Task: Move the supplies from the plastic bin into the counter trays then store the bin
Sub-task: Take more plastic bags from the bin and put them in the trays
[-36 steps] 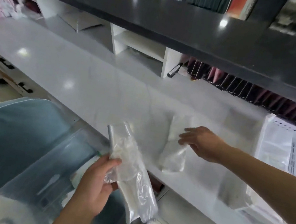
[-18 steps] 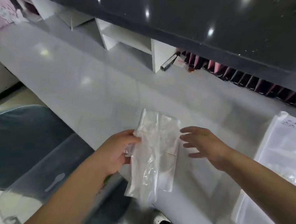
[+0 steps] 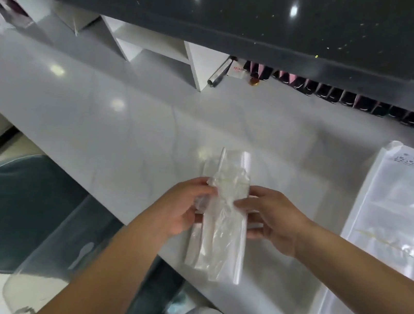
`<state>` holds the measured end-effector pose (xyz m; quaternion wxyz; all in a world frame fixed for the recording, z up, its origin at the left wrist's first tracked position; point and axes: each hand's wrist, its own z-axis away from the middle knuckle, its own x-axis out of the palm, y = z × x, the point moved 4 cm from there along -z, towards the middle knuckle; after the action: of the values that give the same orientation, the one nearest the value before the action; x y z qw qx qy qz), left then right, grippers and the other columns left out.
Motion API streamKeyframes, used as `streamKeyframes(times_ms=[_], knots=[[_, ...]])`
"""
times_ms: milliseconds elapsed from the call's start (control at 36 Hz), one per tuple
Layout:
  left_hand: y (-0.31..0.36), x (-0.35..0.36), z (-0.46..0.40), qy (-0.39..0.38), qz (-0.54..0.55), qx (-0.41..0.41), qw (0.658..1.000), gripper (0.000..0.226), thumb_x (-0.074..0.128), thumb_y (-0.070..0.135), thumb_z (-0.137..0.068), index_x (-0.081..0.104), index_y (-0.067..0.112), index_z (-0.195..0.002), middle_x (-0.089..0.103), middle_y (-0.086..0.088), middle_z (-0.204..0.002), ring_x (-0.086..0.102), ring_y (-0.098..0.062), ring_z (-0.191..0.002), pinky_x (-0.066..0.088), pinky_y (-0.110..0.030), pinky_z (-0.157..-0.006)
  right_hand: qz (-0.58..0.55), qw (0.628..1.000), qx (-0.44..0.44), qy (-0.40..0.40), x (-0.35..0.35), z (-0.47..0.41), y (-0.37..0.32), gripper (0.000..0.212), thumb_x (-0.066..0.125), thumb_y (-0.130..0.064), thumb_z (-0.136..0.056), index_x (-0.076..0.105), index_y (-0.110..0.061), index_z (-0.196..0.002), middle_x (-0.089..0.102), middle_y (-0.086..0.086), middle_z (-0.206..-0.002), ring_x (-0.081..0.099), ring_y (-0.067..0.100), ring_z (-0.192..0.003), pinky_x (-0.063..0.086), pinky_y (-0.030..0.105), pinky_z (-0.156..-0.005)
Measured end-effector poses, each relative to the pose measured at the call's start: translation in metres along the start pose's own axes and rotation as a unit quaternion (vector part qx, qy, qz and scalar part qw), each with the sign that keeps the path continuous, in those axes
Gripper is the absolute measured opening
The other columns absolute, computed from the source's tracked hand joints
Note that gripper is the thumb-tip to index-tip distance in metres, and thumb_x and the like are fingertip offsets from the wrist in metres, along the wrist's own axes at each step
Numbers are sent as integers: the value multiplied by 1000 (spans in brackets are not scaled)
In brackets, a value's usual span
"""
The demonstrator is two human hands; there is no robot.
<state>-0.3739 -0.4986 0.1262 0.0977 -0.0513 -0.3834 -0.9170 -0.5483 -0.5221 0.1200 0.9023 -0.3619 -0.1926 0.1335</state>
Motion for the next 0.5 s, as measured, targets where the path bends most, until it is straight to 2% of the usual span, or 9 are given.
streamKeyframes(times_ms=[83, 167, 222, 306, 361, 417, 500], knots=[[2, -11, 1, 62, -48, 32, 996, 18, 69, 16, -87, 80, 28, -94, 78, -5, -93, 73, -14, -76, 59, -30, -64, 18, 998, -29, 48, -8, 4, -3, 21, 67, -4, -79, 72, -10, -98, 76, 14, -88, 73, 25, -70, 56, 30, -56], [3, -34, 7, 169, -66, 75, 981, 20, 67, 17, -89, 76, 27, -104, 75, -9, -105, 72, -17, -93, 59, -29, -79, 48, 988, -69, 131, -20, 6, -7, 17, 66, -1, -75, 67, -3, -92, 65, 12, -70, 63, 17, -49, 51, 25, -45], [-2, -46, 12, 207, -75, 70, 973, 23, 65, 18, -92, 71, 27, -112, 71, -6, -104, 68, -19, -97, 58, -33, -84, 65, 979, -90, 172, -24, 5, -10, 24, 67, -1, -73, 60, -7, -95, 60, 11, -72, 61, 16, -45, 51, 26, -43], [-19, -44, 14, 172, -93, 0, 981, 34, 69, 17, -89, 61, 27, -121, 71, -6, -100, 69, -20, -90, 60, -33, -75, 135, 967, -90, 195, -15, -3, -12, 41, 70, -6, -70, 47, -20, -100, 60, 11, -81, 66, 21, -54, 55, 33, -43], [-28, -34, 13, 136, -86, -39, 986, 37, 70, 16, -88, 58, 26, -121, 74, -7, -100, 73, -18, -85, 61, -30, -66, 255, 940, -78, 213, -1, -13, -10, 48, 71, -15, -70, 42, -23, -107, 61, 8, -84, 67, 27, -68, 59, 42, -55], [-31, -27, 11, 121, -95, -43, 987, 29, 67, 15, -88, 65, 20, -117, 77, -6, -94, 75, -19, -79, 61, -30, -63, 338, 911, -79, 224, 15, -22, -9, 51, 69, -23, -70, 38, -23, -110, 60, 4, -81, 63, 24, -69, 54, 36, -57], [-29, -25, 11, 111, -106, -37, 987, 25, 61, 13, -88, 71, 17, -111, 78, -8, -95, 75, -27, -86, 62, -37, -73, 335, 916, -71, 208, 33, -31, -8, 52, 69, -28, -70, 34, -25, -109, 58, 2, -78, 61, 21, -64, 43, 29, -49]])
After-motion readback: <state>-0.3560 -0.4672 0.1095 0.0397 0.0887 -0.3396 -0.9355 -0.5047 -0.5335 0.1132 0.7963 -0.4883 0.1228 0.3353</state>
